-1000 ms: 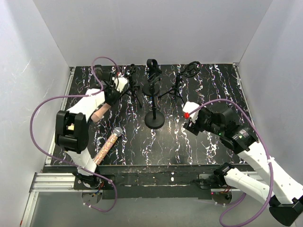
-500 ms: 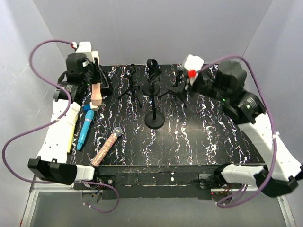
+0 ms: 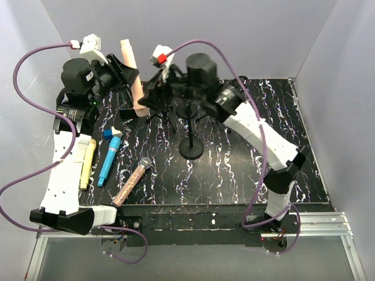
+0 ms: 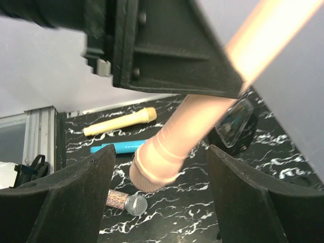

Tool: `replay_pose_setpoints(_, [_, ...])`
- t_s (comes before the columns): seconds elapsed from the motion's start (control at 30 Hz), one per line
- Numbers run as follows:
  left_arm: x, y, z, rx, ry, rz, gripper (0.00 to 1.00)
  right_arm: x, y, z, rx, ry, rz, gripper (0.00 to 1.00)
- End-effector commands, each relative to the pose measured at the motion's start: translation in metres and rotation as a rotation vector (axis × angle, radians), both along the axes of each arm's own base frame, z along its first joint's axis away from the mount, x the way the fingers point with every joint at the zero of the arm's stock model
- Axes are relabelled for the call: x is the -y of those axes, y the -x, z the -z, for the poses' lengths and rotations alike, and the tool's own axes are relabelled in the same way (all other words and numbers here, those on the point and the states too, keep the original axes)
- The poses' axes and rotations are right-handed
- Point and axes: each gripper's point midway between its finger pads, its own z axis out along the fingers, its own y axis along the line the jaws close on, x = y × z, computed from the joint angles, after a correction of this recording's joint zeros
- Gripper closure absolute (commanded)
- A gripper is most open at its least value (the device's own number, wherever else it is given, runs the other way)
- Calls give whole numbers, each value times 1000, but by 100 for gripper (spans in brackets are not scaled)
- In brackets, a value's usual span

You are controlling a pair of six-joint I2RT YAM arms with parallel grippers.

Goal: Remove the microphone from the stand

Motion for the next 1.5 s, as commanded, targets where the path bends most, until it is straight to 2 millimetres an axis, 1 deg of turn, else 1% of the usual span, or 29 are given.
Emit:
replay_pose_setpoints(0.0, [16,22,-34,48,116,96,100,-14,2,-32,19,-111,47,20])
replay_pose_setpoints(0.13, [17,27,-42,35,155,106,100,-24,-3,-22,-8,-110,71,21])
replay_pose_setpoints(0.2, [18,29,-44,28,162,119,100,-26,-7,-17,-8,-104,89,27])
replay_pose_setpoints(0.23, [19,30,-45,26,162,124,100,-26,-9,-16,-2,-103,101,33])
replay_pose_setpoints(0.37, [18,34,-43,10,161,136,100,-23,-22,-10,75,-88,149,69])
replay_pose_setpoints(0.4, [20,36,-44,18,147,156,100,-22,-23,-11,107,-91,147,79])
replay_pose_setpoints(0.43, [24,40,-45,33,124,193,90,-21,-25,-12,143,-92,146,88])
replay_pose_setpoints(0.47, [27,46,-45,53,75,239,66,-20,-26,-16,179,-102,146,96])
replay_pose_setpoints(0.5, [30,53,-49,97,9,286,48,-18,-26,-22,240,-108,143,99])
replay_pose_setpoints(0.53, [32,61,-49,124,-58,329,30,-15,-27,-27,289,-117,140,99])
replay_pose_setpoints(0.57, [30,71,-53,173,-143,356,22,-13,-24,-31,333,-121,125,99])
replay_pose_setpoints(0.6, [29,82,-54,234,-257,404,17,-11,-21,-43,400,-151,115,99])
replay_pose_setpoints(0.67, [27,102,-53,301,-424,479,11,-7,-15,-58,499,-176,92,99])
replay_pose_setpoints(0.7, [24,112,-55,323,-492,500,9,-5,-13,-68,541,-196,94,99])
replay_pose_setpoints(0.73, [20,115,-52,334,-555,510,8,-2,-12,-78,570,-220,105,99])
replay_pose_setpoints(0.8, [11,115,-47,323,-632,489,7,6,-13,-102,619,-259,140,99])
replay_pose_setpoints(0.83, [8,114,-45,325,-662,482,7,13,-14,-118,649,-283,169,99])
replay_pose_setpoints(0.87, [7,113,-42,326,-680,483,7,19,-16,-128,678,-290,191,99])
replay_pose_setpoints(0.93, [6,110,-46,347,-693,474,7,30,-20,-133,757,-252,218,99])
replay_pose_setpoints(0.97, [7,109,-48,354,-686,469,7,40,-19,-135,825,-218,223,99])
replay_pose_setpoints(1.03, [9,109,-49,356,-673,479,6,56,-22,-121,946,-119,236,99])
replay_pose_setpoints(1.13, [16,115,-35,325,-670,558,6,90,-25,-100,1124,35,249,99])
replay_pose_setpoints(1.2, [21,113,-19,255,-634,601,6,113,-14,-90,1253,125,228,99])
replay_pose_setpoints(1.27, [30,112,-7,188,-568,668,6,131,-4,-71,1381,228,201,99])
replay_pose_setpoints(1.33, [44,113,2,123,-466,751,7,146,7,-46,1490,340,147,99])
replay_pose_setpoints(1.37, [52,114,4,93,-398,802,7,153,11,-25,1533,402,111,99])
replay_pose_setpoints(1.4, [63,118,3,69,-310,874,8,158,15,-10,1574,446,86,99])
replay_pose_setpoints(1.43, [72,117,4,33,-228,931,9,165,19,1,1598,481,74,99])
replay_pose_setpoints(1.47, [80,117,1,13,-148,993,11,169,21,16,1611,521,47,99])
